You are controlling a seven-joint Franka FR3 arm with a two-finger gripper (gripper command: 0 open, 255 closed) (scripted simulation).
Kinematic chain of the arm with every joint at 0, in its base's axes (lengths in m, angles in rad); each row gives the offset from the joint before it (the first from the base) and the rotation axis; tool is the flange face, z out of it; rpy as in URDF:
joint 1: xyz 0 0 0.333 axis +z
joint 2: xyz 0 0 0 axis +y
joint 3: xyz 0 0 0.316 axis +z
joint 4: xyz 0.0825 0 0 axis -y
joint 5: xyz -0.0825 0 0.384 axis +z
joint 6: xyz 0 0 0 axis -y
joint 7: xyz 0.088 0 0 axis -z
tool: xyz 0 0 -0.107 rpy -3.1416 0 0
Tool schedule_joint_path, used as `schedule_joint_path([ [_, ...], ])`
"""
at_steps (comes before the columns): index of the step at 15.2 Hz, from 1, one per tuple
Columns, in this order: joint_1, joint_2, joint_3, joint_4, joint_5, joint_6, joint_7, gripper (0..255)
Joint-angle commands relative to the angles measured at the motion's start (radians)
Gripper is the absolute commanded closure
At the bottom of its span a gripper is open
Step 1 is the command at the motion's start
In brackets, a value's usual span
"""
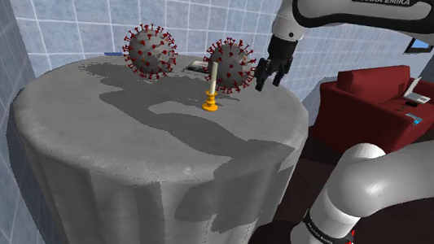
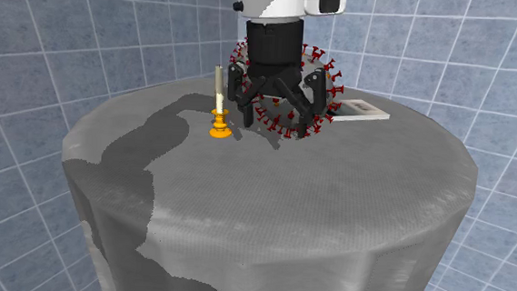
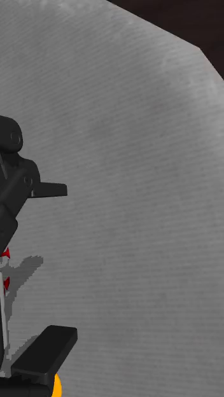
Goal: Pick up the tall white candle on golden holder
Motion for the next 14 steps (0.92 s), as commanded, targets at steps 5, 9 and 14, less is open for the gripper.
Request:
schedule_joint_path([
  [5,0.025,0.086,0.061,0.111,0.040,-0.015,0.069,0],
  [9,0.043,0.180,0.119,0.237,0.068,-0.036,0.136,0],
  [14,0.059,0.309,0.187,0.419,0.085,-0.074,0.220,0],
])
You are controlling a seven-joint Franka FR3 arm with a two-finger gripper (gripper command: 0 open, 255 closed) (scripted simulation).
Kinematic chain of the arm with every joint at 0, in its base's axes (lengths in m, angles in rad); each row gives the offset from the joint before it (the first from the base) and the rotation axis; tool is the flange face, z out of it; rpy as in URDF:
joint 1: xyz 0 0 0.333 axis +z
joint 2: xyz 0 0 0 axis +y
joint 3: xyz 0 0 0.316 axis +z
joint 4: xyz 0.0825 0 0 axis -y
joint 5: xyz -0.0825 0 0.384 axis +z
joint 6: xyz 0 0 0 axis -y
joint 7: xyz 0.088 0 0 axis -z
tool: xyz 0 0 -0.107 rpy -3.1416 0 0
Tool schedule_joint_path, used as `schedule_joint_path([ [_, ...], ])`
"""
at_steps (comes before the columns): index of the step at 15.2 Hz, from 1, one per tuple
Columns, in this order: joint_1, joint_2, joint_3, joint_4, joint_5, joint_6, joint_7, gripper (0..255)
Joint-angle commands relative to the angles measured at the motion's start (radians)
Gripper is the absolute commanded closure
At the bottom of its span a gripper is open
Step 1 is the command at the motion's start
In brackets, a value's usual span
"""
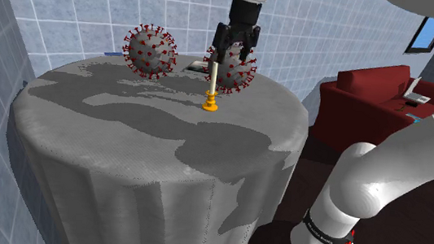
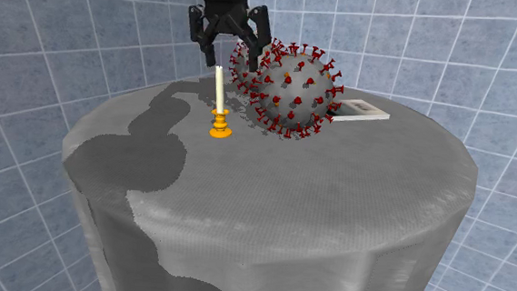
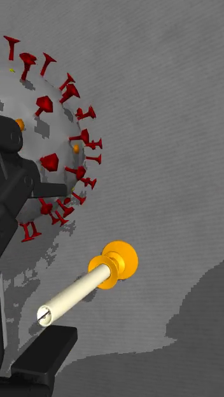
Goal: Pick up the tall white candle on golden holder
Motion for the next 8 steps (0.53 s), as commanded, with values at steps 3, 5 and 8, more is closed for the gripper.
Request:
schedule_joint_path([
  [3,0.011,0.113,0.054,0.159,0.002,-0.034,0.069,0],
  [5,0.012,0.112,0.056,0.146,0.003,-0.022,0.072,0],
  [8,0.013,0.096,0.056,0.090,0.005,0.019,0.072,0],
])
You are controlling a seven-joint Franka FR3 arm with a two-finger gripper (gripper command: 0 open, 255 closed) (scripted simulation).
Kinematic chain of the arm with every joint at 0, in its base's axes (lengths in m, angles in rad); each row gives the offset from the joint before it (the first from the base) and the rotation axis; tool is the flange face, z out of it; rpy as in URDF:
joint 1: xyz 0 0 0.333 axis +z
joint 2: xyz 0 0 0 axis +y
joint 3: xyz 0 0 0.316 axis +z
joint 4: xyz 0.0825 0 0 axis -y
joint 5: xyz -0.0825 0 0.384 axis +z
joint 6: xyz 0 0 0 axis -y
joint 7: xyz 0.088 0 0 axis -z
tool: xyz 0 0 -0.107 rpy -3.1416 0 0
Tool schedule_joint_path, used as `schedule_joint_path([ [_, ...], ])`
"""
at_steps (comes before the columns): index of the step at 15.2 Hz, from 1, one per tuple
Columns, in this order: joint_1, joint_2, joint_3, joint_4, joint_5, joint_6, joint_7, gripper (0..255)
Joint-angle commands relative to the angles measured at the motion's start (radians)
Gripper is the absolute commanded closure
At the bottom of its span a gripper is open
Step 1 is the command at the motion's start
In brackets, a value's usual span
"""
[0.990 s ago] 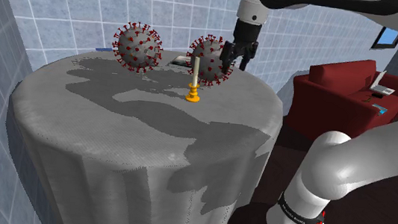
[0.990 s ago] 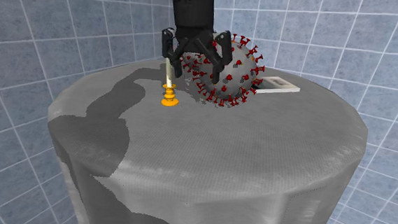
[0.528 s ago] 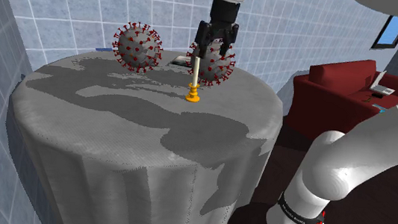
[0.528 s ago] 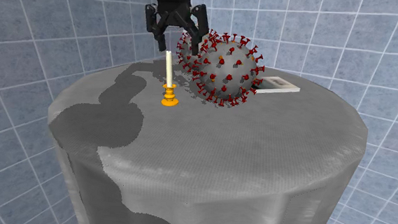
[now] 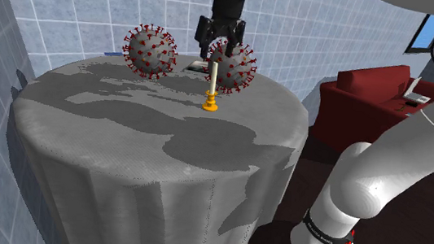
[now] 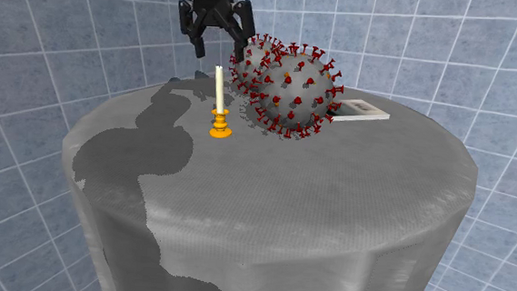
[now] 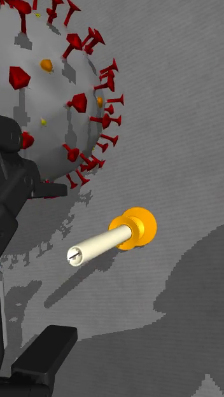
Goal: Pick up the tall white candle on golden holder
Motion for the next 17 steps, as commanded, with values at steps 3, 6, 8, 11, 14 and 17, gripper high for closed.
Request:
schedule_joint_path([
  [3,0.002,-0.021,0.000,-0.082,0.003,0.062,0.001,0],
  [6,0.002,-0.021,0.001,-0.084,0.003,0.063,0.002,255],
  [8,0.002,-0.021,0.000,-0.082,0.003,0.062,0.002,255],
  [11,0.002,-0.021,0.000,-0.083,0.003,0.063,0.002,255],
  [14,0.002,-0.021,0.001,-0.083,0.003,0.063,0.002,255],
  [17,0.001,-0.013,0.000,-0.047,0.002,0.035,0.001,255],
])
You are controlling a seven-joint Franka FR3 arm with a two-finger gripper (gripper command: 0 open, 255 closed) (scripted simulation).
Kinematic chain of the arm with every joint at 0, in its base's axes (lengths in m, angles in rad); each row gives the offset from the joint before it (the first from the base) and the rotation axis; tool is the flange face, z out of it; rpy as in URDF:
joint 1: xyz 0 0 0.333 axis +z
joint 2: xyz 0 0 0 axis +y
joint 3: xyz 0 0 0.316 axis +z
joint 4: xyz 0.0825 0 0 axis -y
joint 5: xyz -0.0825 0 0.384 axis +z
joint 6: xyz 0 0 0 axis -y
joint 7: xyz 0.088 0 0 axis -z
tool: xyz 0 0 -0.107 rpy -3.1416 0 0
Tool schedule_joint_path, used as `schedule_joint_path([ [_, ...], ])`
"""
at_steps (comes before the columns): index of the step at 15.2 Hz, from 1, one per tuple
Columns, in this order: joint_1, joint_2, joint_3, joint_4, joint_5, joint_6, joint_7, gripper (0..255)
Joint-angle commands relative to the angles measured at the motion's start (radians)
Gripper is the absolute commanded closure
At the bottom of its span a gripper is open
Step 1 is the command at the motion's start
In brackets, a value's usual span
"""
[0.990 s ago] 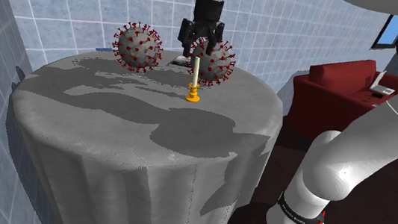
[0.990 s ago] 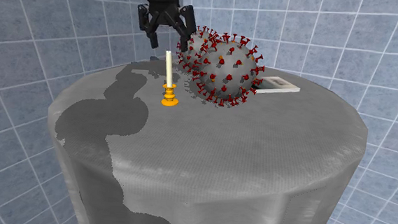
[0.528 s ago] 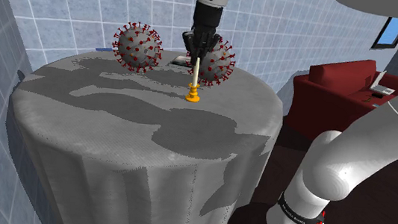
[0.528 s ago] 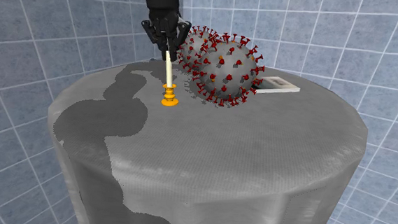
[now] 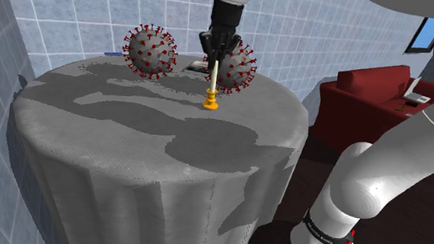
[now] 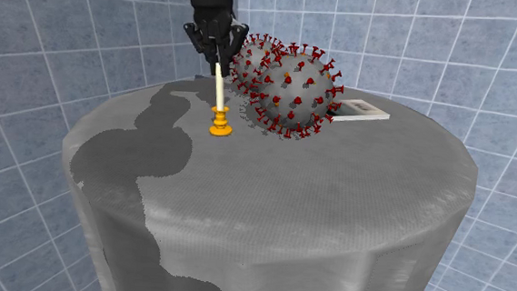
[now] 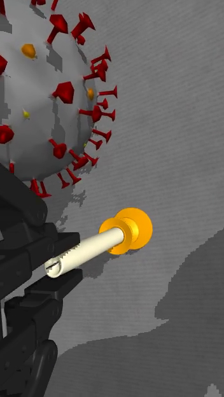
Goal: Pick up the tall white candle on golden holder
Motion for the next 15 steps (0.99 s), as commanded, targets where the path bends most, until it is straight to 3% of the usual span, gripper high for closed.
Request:
schedule_joint_path([
  [1,-0.001,0.007,0.000,0.031,-0.001,-0.025,0.000,255],
  [15,-0.005,0.082,0.004,0.275,-0.011,-0.193,0.001,255],
])
